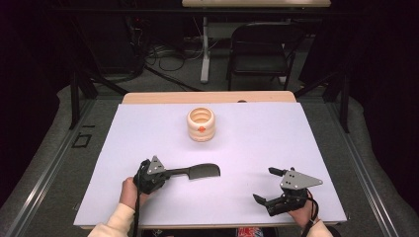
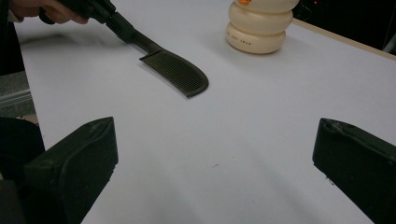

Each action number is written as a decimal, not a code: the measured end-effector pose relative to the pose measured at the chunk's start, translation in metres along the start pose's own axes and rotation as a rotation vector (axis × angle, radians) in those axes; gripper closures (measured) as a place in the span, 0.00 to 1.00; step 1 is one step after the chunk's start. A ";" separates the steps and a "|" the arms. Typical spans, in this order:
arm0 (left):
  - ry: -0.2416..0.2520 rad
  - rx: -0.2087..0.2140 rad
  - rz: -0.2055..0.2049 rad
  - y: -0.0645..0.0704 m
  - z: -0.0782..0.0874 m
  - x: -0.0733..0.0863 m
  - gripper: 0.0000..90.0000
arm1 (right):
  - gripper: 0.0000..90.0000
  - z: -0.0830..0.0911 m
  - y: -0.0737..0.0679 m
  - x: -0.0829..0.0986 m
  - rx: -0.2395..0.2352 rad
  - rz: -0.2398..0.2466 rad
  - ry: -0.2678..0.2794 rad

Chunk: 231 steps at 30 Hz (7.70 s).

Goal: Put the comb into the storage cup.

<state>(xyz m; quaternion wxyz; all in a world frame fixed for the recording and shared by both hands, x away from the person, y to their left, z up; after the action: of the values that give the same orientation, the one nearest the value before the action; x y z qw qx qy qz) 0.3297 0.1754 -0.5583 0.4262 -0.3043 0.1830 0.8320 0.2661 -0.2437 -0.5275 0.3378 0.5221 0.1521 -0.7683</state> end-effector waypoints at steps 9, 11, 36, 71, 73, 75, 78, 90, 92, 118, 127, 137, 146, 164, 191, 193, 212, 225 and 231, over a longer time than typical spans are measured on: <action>-0.010 -0.005 -0.012 -0.001 -0.002 -0.003 1.00 | 0.00 0.000 0.000 0.000 -0.001 0.000 -0.004; -0.018 -0.007 -0.018 -0.001 -0.001 -0.003 0.99 | 0.00 0.000 0.000 0.000 -0.001 0.001 -0.004; -0.048 -0.018 -0.120 0.003 0.022 -0.022 0.17 | 0.00 0.001 0.000 0.000 -0.002 0.002 0.004; -0.187 0.020 -0.295 -0.005 -0.008 -0.054 0.00 | 0.00 0.000 0.000 0.000 -0.009 0.003 -0.003; -0.181 0.049 -0.295 -0.005 -0.008 -0.058 0.00 | 0.00 0.000 0.000 0.000 -0.012 0.000 -0.001; -0.213 0.043 -0.331 -0.005 -0.007 -0.061 0.00 | 0.00 0.000 0.000 0.000 -0.013 0.005 -0.004; -0.238 0.063 -0.353 -0.004 -0.008 -0.064 0.06 | 0.00 -0.001 0.000 0.000 -0.017 0.006 -0.002; -0.406 0.145 -0.486 0.000 -0.019 -0.070 0.48 | 0.00 -0.002 0.000 0.001 -0.023 0.005 -0.013; -0.418 0.138 -0.490 -0.001 -0.022 -0.071 0.54 | 0.00 -0.003 0.000 0.001 -0.025 0.009 -0.017; -0.494 0.192 -0.543 -0.004 -0.038 -0.077 0.80 | 0.00 -0.001 0.000 0.001 -0.027 0.009 -0.014; -0.464 0.171 -0.539 -0.001 -0.029 -0.077 0.80 | 0.00 -0.001 0.000 0.001 -0.024 0.008 -0.016; -0.391 0.165 -0.438 0.001 -0.014 -0.078 0.80 | 0.00 -0.002 0.001 0.001 -0.026 0.001 -0.019; -0.285 0.181 -0.324 -0.003 -0.004 -0.080 0.80 | 0.00 -0.001 0.001 0.001 -0.024 -0.001 -0.015; -0.158 0.176 -0.272 -0.002 0.005 -0.079 0.80 | 0.00 -0.001 0.001 0.001 -0.020 -0.008 -0.014; -0.031 0.152 -0.195 -0.011 0.012 -0.076 0.80 | 0.00 -0.001 0.002 0.001 -0.024 -0.005 -0.009; -0.021 0.150 -0.188 -0.011 0.011 -0.076 0.80 | 0.00 -0.001 0.002 0.001 -0.025 -0.005 -0.009; 0.022 0.126 -0.183 -0.011 0.014 -0.076 0.80 | 0.00 -0.001 0.001 0.000 -0.022 -0.005 -0.009; 0.092 0.088 -0.152 -0.014 0.017 -0.075 0.80 | 0.00 0.000 0.001 0.000 -0.016 0.000 -0.013; 0.112 0.069 -0.148 -0.015 0.019 -0.075 0.80 | 0.00 0.000 0.000 0.000 -0.012 -0.008 -0.008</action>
<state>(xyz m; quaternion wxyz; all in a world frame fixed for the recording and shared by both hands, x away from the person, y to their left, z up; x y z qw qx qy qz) 0.3693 0.1493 -0.4949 0.4860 -0.3483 0.2121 0.7730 0.2663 -0.2440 -0.5273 0.3387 0.5163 0.1575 -0.7706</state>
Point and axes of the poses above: each handheld gripper's, and its own axes: z roughly backward along the jaws, x roughly out of its underside, y roughly to its right, the point moved 1 cm from there along -z, roughly forward along the jaws, and after that the axes turned 10 degrees about x, right-handed, at the moved point
